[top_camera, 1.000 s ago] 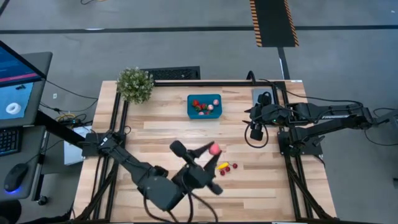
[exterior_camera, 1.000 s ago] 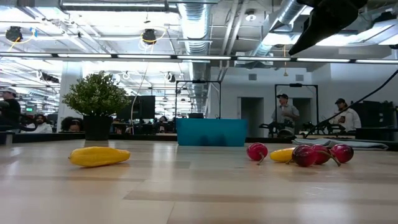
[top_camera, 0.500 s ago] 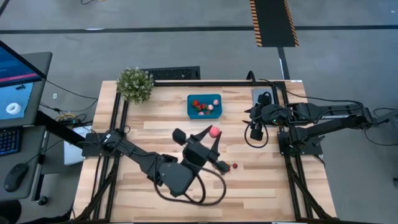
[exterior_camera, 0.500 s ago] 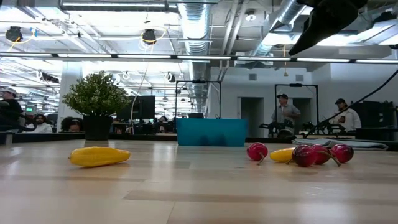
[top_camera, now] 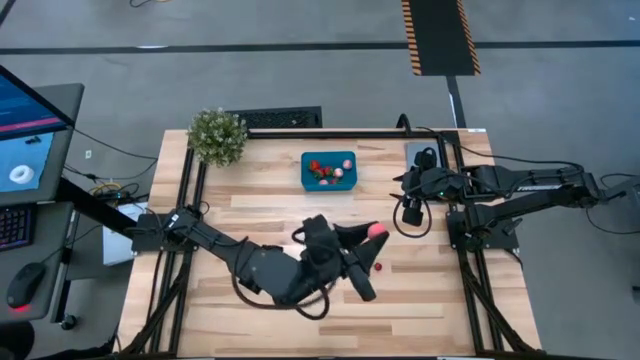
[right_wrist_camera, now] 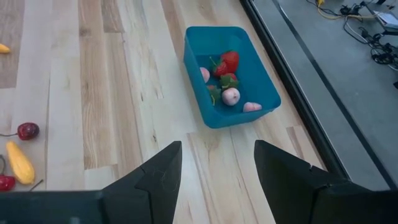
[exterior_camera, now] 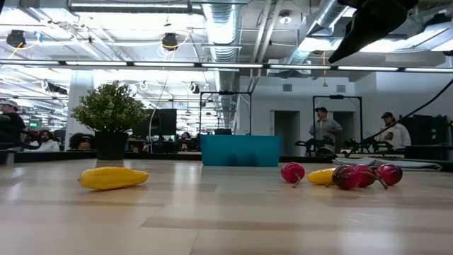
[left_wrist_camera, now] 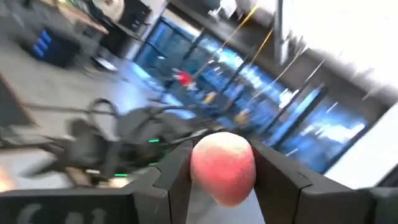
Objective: Pick and placing Produce into tupperware
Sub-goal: Put the peach into the blue bin
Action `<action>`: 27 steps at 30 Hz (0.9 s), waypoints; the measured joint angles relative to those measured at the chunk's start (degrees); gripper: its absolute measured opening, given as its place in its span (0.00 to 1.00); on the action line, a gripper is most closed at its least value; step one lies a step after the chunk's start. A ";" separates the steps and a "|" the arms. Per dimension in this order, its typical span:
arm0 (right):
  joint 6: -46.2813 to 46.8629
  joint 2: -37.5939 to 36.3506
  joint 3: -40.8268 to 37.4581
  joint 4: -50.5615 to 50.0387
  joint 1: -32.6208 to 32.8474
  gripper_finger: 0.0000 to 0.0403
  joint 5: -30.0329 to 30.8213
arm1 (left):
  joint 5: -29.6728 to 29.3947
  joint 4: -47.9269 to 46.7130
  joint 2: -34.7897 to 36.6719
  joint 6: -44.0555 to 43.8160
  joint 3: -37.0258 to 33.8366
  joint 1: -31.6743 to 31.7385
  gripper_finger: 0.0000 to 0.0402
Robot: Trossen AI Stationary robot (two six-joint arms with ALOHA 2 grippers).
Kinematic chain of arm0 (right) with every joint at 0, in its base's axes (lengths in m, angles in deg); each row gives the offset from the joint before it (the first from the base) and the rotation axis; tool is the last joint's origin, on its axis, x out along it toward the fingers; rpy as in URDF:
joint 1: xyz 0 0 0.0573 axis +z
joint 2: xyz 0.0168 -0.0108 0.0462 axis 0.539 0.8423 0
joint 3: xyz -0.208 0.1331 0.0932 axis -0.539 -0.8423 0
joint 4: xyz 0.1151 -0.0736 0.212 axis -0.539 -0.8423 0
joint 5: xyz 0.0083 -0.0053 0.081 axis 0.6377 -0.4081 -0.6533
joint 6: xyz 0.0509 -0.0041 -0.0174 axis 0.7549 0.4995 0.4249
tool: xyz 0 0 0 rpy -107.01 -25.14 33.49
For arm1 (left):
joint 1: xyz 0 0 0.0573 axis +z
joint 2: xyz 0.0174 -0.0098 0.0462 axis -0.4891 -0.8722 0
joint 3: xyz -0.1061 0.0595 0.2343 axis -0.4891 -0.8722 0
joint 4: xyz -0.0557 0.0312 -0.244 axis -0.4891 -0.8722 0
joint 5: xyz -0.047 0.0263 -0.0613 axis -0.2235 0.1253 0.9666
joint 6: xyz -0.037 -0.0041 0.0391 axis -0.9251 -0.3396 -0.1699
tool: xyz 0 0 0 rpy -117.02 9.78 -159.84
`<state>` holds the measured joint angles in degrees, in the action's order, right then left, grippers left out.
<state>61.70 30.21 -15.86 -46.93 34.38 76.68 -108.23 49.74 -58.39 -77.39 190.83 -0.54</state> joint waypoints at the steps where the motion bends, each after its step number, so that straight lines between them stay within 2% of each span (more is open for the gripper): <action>1: 0.00 0.00 0.00 0.00 -0.02 0.56 0.00 | 0.52 1.95 0.00 -2.38 0.00 -0.13 0.33; 4: 0.00 0.00 0.00 0.00 0.00 0.56 0.00 | 1.62 7.18 0.00 -8.60 0.00 -0.54 0.33; 8: 0.02 0.00 0.00 0.00 -0.02 0.56 0.00 | 4.93 15.28 0.00 -11.37 0.00 -0.63 0.33; 11: 0.00 0.00 0.00 0.00 -0.02 0.56 0.00 | 7.24 19.13 0.00 -10.56 0.02 -0.55 0.33; 16: 0.00 0.00 0.00 -0.28 0.00 0.56 0.00 | 7.65 22.00 0.00 -6.03 0.02 -0.57 0.33; 22: 0.00 0.00 0.02 -0.40 -0.02 0.56 0.00 | 9.62 18.48 0.00 4.61 0.02 -0.32 0.33; 27: 0.00 0.00 0.02 -0.40 -0.02 0.56 0.00 | 9.36 4.48 0.00 18.98 0.02 0.52 0.33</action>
<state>61.70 30.21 -15.83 -47.33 34.36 76.68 -98.88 54.22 -58.39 -58.41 190.85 -0.02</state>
